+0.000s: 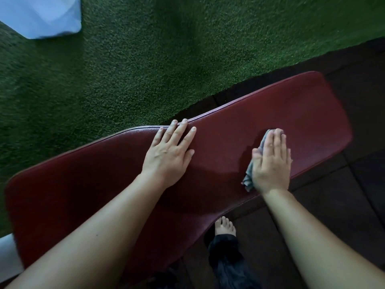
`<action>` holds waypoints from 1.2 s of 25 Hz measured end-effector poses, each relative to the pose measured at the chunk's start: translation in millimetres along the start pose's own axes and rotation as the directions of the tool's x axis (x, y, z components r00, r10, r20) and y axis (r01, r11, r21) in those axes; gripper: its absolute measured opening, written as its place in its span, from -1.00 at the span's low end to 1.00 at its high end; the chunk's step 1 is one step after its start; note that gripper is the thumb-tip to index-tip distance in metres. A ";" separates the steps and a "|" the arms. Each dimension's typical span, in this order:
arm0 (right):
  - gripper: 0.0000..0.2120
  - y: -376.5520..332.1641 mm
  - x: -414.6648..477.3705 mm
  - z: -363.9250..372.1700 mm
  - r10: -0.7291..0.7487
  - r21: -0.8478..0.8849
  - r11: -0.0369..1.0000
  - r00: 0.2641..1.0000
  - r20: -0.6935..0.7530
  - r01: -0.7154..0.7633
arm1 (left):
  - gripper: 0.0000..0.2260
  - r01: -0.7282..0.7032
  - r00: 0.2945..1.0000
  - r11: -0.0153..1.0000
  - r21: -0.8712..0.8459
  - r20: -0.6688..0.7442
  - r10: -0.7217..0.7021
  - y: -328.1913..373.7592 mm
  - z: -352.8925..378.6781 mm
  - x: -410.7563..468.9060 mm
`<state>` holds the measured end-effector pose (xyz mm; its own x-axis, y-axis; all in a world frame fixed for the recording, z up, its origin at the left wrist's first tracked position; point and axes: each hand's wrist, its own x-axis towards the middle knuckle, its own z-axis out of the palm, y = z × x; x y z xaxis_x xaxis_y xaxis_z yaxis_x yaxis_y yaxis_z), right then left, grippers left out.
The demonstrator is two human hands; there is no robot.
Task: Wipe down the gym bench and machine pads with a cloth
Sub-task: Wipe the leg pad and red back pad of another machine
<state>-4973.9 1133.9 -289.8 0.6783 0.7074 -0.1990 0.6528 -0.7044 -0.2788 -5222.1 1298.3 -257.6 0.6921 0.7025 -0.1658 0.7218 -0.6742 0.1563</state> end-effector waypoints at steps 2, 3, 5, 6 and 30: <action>-0.30 -52.4 -14.9 10.1 -0.077 -0.004 0.997 0.997 -0.015 0.077 | -0.46 -0.036 0.999 0.999 0.003 -0.002 0.036 -6.7 -0.4 -0.4; -0.31 -81.2 -32.0 18.4 -0.190 -0.010 0.982 0.981 0.031 0.191 | -0.46 -0.046 0.999 0.999 0.003 -0.004 0.046 -8.6 -0.2 -1.1; -0.31 -114.3 -59.8 32.3 -0.443 -0.031 0.893 0.889 0.117 0.449 | -0.45 -0.059 0.998 0.998 0.013 -0.009 0.059 -13.1 -1.4 -3.0; -0.32 -113.7 -57.0 33.5 -0.525 -0.063 0.842 0.841 0.131 0.536 | -0.44 -0.065 0.998 0.998 0.016 -0.006 0.065 -17.0 -3.2 -3.9; -0.33 -210.2 -79.1 48.0 -0.662 -0.028 0.728 0.713 0.231 0.685 | -0.40 0.122 0.992 0.993 0.001 -0.038 -0.122 -119.3 -20.6 -74.0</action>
<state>-5181.0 1228.8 -260.5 -0.0269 0.9843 -0.1747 0.9494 -0.0296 -0.3127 -5359.4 1331.5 -243.9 0.5985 0.7876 -0.1467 0.8009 -0.5838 0.1335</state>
